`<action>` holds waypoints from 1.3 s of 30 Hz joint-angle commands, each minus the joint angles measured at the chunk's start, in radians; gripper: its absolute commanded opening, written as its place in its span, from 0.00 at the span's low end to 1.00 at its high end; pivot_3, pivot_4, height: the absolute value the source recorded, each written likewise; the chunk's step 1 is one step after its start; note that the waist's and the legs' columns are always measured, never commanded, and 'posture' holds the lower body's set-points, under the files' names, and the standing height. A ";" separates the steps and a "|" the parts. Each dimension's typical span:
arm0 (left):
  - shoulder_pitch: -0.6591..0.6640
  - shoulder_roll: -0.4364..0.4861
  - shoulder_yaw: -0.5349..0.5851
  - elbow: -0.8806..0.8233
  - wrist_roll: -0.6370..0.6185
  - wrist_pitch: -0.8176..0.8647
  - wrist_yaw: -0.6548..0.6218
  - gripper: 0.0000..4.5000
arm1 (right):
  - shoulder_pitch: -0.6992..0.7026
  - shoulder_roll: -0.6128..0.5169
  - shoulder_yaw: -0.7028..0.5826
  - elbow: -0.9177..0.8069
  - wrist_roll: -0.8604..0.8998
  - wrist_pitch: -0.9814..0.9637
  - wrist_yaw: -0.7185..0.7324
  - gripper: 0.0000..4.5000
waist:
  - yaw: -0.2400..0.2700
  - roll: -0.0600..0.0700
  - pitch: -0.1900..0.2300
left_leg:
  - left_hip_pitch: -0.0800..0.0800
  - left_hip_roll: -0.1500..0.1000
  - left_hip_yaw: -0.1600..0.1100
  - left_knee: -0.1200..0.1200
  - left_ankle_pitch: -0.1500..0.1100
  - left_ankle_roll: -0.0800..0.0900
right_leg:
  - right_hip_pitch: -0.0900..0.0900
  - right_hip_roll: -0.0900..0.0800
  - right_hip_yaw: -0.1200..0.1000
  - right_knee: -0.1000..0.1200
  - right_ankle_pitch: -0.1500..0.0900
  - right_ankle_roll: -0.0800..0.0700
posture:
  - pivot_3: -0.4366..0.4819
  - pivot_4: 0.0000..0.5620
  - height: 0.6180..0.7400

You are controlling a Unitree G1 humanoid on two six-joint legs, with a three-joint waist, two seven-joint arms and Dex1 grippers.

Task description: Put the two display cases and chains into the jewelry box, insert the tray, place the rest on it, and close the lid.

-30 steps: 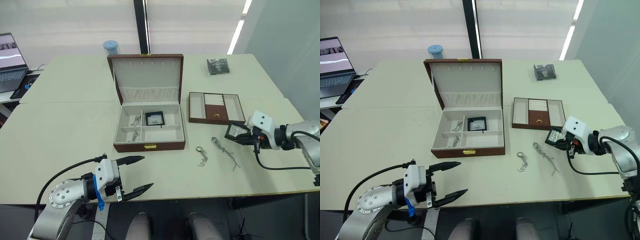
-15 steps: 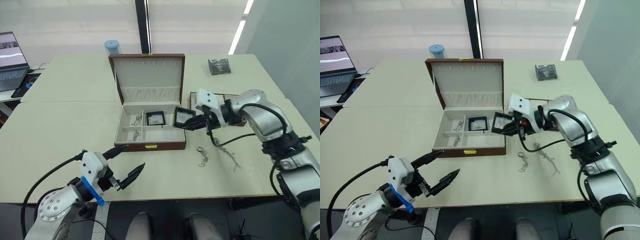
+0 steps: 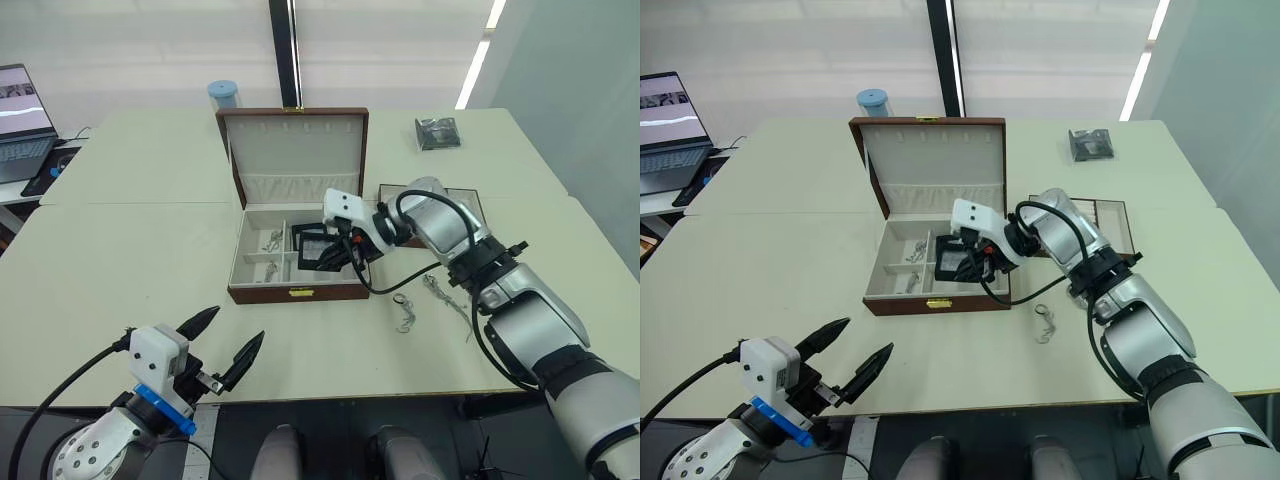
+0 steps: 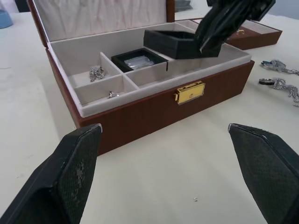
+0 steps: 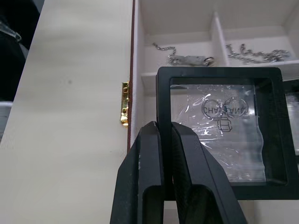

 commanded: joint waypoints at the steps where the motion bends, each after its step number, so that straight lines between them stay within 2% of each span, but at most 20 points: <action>1: 0.032 -0.016 0.015 -0.014 0.012 -0.049 -0.009 1.00 | -0.043 0.015 -0.009 0.012 -0.005 -0.019 0.044 0.01 | 0.001 0.000 0.000 | 0.000 0.000 0.000 0.000 0.000 0.000 | 0.000 0.000 0.000 0.000 0.000 0.000 | 0.48 0.27 1.00; 10: 0.067 -0.042 0.002 0.000 0.027 -0.106 -0.021 1.00 | -0.065 0.067 -0.015 0.109 -0.049 -0.055 0.055 0.01 | 0.000 0.000 0.000 | 0.000 0.000 0.000 0.000 0.000 0.000 | 0.000 0.000 0.000 0.000 0.000 0.000 | 0.48 0.27 1.00; 18: 0.052 -0.034 -0.004 -0.026 0.022 -0.079 -0.013 1.00 | -0.074 0.081 -0.026 0.155 -0.077 -0.076 0.052 0.01 | 0.000 0.000 0.000 | 0.000 0.000 0.000 0.000 0.000 0.000 | 0.000 0.000 0.000 0.000 0.000 0.000 | 0.48 0.27 1.00; 20: 0.044 -0.030 -0.004 -0.032 0.021 -0.067 -0.009 1.00 | -0.075 0.084 -0.034 0.162 -0.082 -0.079 0.047 0.16 | 0.000 0.000 0.000 | 0.000 0.000 0.000 0.000 0.000 0.000 | 0.000 0.000 0.000 0.000 0.000 0.000 | 0.48 0.27 1.00; 29: 0.000 -0.015 -0.010 -0.048 0.012 -0.016 0.002 1.00 | -0.083 0.076 -0.080 0.165 -0.070 -0.079 0.043 0.69 | 0.000 0.000 0.000 | 0.000 0.000 0.000 -0.001 0.000 0.000 | -0.001 0.000 0.000 0.000 0.000 0.000 | 0.48 0.27 1.00; 33: -0.029 -0.003 -0.006 -0.040 0.007 0.003 -0.008 1.00 | -0.086 0.075 -0.115 0.178 -0.058 -0.074 0.024 0.99 | 0.000 0.000 0.000 | 0.000 0.000 0.000 -0.001 0.000 0.000 | -0.001 0.000 0.000 0.000 0.000 0.000 | 0.48 0.27 1.00; 39: -0.045 0.012 0.003 -0.032 -0.005 0.015 -0.016 1.00 | -0.079 0.064 -0.187 0.176 -0.033 -0.075 0.014 0.99 | 0.000 0.000 0.000 | 0.000 0.000 0.000 -0.001 0.000 0.000 | -0.001 0.000 0.000 0.000 0.000 0.000 | 0.48 0.27 1.00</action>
